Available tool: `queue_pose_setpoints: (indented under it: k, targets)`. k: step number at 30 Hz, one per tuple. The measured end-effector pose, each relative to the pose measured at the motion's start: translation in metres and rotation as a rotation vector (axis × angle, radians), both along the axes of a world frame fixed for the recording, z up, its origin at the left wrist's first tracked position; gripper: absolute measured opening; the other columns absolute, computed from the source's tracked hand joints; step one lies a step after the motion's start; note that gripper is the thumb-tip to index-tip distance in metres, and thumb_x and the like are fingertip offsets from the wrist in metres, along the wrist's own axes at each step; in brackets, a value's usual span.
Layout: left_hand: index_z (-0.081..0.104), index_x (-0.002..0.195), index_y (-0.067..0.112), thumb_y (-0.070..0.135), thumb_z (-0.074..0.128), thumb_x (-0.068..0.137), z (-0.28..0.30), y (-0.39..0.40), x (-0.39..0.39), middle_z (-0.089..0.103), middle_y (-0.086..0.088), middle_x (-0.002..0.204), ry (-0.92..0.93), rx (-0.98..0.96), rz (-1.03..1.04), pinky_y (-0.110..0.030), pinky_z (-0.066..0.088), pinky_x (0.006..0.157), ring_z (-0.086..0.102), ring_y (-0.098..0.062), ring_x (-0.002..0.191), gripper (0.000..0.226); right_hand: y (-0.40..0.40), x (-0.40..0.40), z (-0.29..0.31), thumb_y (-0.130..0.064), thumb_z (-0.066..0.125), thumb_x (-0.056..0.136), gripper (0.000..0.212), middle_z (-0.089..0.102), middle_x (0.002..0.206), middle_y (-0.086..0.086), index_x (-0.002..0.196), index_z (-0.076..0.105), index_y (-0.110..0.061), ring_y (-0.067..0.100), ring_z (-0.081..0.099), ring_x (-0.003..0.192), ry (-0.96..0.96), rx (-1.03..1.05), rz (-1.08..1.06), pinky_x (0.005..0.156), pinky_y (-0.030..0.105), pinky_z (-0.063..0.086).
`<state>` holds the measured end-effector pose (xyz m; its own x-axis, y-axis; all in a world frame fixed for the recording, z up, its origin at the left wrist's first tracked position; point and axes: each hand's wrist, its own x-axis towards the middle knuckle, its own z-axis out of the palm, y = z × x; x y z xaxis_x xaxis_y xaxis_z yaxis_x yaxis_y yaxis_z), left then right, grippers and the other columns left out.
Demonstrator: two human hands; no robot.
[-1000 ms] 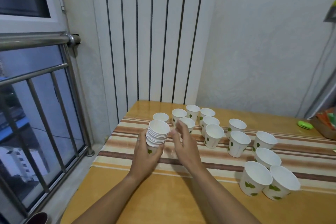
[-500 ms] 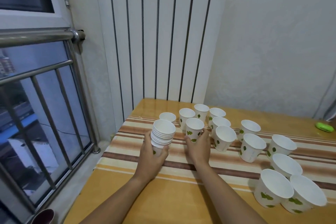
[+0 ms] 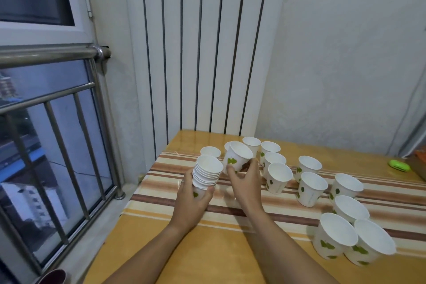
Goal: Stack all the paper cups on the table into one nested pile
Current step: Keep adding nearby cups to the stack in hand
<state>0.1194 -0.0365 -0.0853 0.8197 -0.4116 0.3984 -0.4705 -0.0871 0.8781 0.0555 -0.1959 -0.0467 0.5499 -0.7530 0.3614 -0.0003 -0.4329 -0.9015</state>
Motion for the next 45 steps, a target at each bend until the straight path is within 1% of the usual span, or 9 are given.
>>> queue_pose_setpoints:
  k: [7,12,17,21,25,29,39,42,45]
  targets:
    - [0.053,0.137,0.038,0.027,0.082,0.091,0.008,0.004,-0.007,0.067,0.021,0.127,0.02,0.004,-0.008,-0.031,0.054,0.097,0.063,0.001,0.118,0.055,0.02,-0.015,0.043,-0.029,0.077,0.09,0.039,0.065,0.11,-0.003,0.119,0.054,-0.02,0.012,0.06,0.101,-0.165,-0.081,0.008,0.078,0.01,0.042]
    - [0.056,0.137,0.038,0.028,0.083,0.091,0.016,0.004,-0.014,0.071,0.023,0.122,0.038,-0.011,-0.04,-0.027,0.057,0.093,0.068,0.002,0.114,0.054,0.027,-0.016,0.042,-0.033,0.078,0.088,0.041,0.065,0.118,-0.008,0.121,0.057,-0.024,0.006,0.061,0.11,-0.042,-0.071,0.222,0.085,0.018,0.048]
    - [0.055,0.131,0.037,0.03,0.083,0.092,0.014,0.007,-0.014,0.072,0.018,0.12,0.044,-0.007,-0.024,-0.035,0.06,0.092,0.069,-0.001,0.111,0.048,0.028,-0.02,0.03,-0.034,0.079,0.09,0.048,0.061,0.133,-0.005,0.131,0.055,-0.026,-0.003,0.06,0.115,0.056,0.059,0.404,0.083,0.012,0.051]
    - [0.054,0.126,0.04,0.028,0.082,0.092,0.014,0.008,-0.012,0.072,0.016,0.118,0.048,-0.005,-0.013,-0.04,0.061,0.091,0.069,-0.004,0.108,0.046,0.027,-0.023,0.03,-0.038,0.081,0.09,0.052,0.061,0.136,-0.011,0.134,0.056,-0.029,-0.002,0.057,0.125,0.068,0.066,0.457,0.098,0.023,0.052]
    - [0.052,0.127,0.043,0.034,0.08,0.093,0.012,0.006,-0.011,0.071,0.017,0.121,0.053,-0.013,-0.009,-0.043,0.061,0.094,0.069,-0.005,0.112,0.045,0.031,-0.024,0.033,-0.031,0.078,0.094,0.044,0.065,0.127,-0.011,0.133,0.057,-0.026,-0.013,0.061,0.107,0.086,0.042,0.462,0.083,0.01,0.051]
    - [0.05,0.128,0.044,0.04,0.074,0.093,0.007,0.006,-0.009,0.07,0.014,0.123,0.052,-0.013,-0.004,-0.047,0.06,0.095,0.068,-0.011,0.115,0.043,0.036,-0.024,0.025,-0.028,0.075,0.097,0.044,0.061,0.126,-0.022,0.134,0.052,-0.027,-0.021,0.055,0.11,0.096,0.013,0.467,0.085,0.002,0.044]
    - [0.05,0.137,0.027,0.029,0.08,0.094,0.005,0.002,0.017,0.067,0.013,0.131,-0.027,-0.003,0.034,-0.036,0.056,0.099,0.064,-0.006,0.122,0.052,0.023,0.006,0.013,-0.046,0.063,0.102,0.053,0.062,0.128,-0.008,0.148,0.04,-0.032,-0.003,0.064,0.115,0.037,0.162,0.47,0.098,0.022,0.053]
    - [0.049,0.138,0.025,0.025,0.081,0.094,0.0,0.001,0.027,0.065,0.012,0.134,-0.033,0.009,0.052,-0.034,0.052,0.102,0.061,-0.007,0.125,0.055,0.015,0.018,0.004,-0.047,0.054,0.106,0.034,0.067,0.125,-0.012,0.136,0.052,-0.031,0.007,0.063,0.121,0.022,0.188,0.294,0.094,0.022,0.049]
    - [0.05,0.133,0.025,0.04,0.075,0.091,-0.002,0.001,0.032,0.068,0.013,0.128,-0.008,-0.01,0.061,-0.035,0.055,0.097,0.064,-0.007,0.12,0.051,0.005,0.034,-0.01,-0.035,0.063,0.103,0.033,0.066,0.125,-0.004,0.132,0.054,-0.024,0.011,0.064,0.113,0.082,0.133,0.148,0.085,0.02,0.047]
